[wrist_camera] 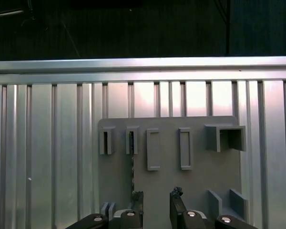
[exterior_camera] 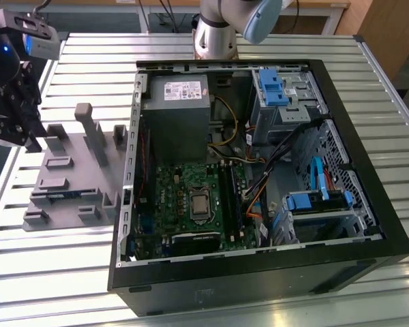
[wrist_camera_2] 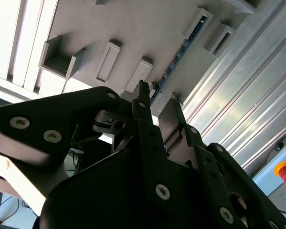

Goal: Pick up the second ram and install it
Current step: 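Pick up the second ram and move it above second insertion slot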

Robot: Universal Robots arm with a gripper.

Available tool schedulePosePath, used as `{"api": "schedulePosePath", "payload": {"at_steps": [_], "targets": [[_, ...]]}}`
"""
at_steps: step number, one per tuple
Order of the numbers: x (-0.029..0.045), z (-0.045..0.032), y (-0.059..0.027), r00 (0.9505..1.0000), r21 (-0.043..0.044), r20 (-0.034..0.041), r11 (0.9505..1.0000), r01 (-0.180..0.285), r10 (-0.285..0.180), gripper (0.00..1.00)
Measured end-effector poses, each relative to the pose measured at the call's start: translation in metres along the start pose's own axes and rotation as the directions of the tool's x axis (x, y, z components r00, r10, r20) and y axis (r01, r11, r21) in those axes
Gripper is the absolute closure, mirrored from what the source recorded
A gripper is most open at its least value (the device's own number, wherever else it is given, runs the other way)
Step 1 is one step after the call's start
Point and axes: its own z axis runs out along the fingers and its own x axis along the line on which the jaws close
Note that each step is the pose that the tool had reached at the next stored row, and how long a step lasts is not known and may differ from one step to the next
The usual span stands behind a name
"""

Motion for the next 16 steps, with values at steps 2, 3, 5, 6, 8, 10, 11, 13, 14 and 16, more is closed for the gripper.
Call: {"api": "schedulePosePath", "payload": {"at_steps": [2,3,5,6,8,10,11,13,14,16], "targets": [[0.0013,0.0036,-0.0001,1.0000,-0.0004,0.0000,1.0000,0.000,0.000,0.64],[0.0018,0.0053,-0.0001,1.0000,-0.0006,0.0000,1.0000,0.000,0.000,0.64],[0.0038,0.0090,-0.0002,1.0000,-0.0009,0.0000,1.0000,0.001,-0.001,0.64],[0.0049,0.0109,-0.0002,1.0000,-0.0015,-0.0001,1.0000,0.002,-0.002,0.64],[0.0066,0.0146,-0.0003,1.0000,-0.0020,0.0000,1.0000,0.005,-0.005,0.64],[0.0075,0.0172,-0.0003,1.0000,-0.0020,-0.0035,1.0000,0.005,-0.005,0.64],[0.0077,0.0175,-0.0003,0.9999,-0.0020,-0.0104,1.0000,0.005,-0.005,0.64],[0.0093,0.0193,-0.0004,0.9998,-0.0016,-0.0179,1.0000,0.006,-0.006,0.64],[0.0100,0.0208,-0.0005,0.9998,-0.0016,-0.0188,1.0000,0.006,-0.006,0.64],[0.0119,0.0244,-0.0006,0.9998,-0.0016,-0.0189,1.0000,0.008,-0.008,0.64]]}}
